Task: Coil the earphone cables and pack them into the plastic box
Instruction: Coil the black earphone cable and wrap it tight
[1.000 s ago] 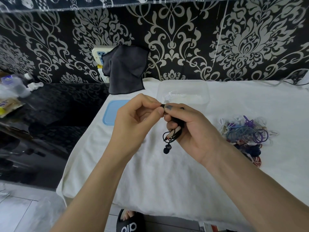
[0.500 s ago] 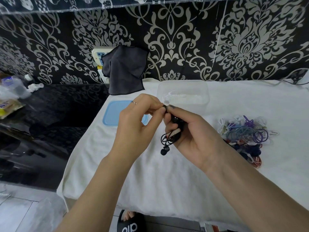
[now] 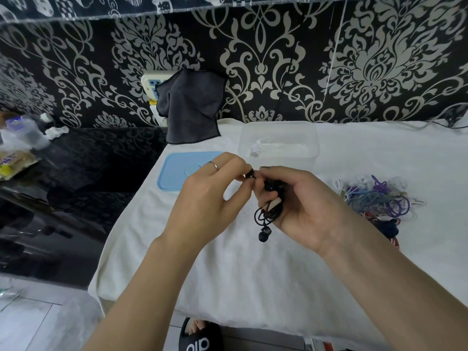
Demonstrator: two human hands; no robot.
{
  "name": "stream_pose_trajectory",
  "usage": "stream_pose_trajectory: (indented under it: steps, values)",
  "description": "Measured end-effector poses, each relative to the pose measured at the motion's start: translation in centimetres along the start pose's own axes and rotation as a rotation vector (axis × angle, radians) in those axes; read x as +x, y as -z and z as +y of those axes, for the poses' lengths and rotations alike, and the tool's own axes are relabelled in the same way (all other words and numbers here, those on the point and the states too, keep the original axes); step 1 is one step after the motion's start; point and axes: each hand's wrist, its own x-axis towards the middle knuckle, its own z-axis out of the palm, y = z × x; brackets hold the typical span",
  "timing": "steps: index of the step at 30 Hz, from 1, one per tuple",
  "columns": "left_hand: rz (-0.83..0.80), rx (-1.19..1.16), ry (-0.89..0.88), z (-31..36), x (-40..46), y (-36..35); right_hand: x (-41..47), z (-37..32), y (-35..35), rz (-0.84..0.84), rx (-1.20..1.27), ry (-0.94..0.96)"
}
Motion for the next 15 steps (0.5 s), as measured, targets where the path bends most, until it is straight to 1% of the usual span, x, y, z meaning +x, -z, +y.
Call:
stream_pose_trajectory:
  steps: [4,15]
  values:
    - [-0.001,0.039,0.006,-0.03,-0.05,0.06,-0.14,-0.06,-0.05,-0.008,-0.007,-0.007]
    - [-0.002,0.014,0.015,0.25,-0.09,-0.48,-0.08,0.1,-0.21,-0.005,0.033,-0.011]
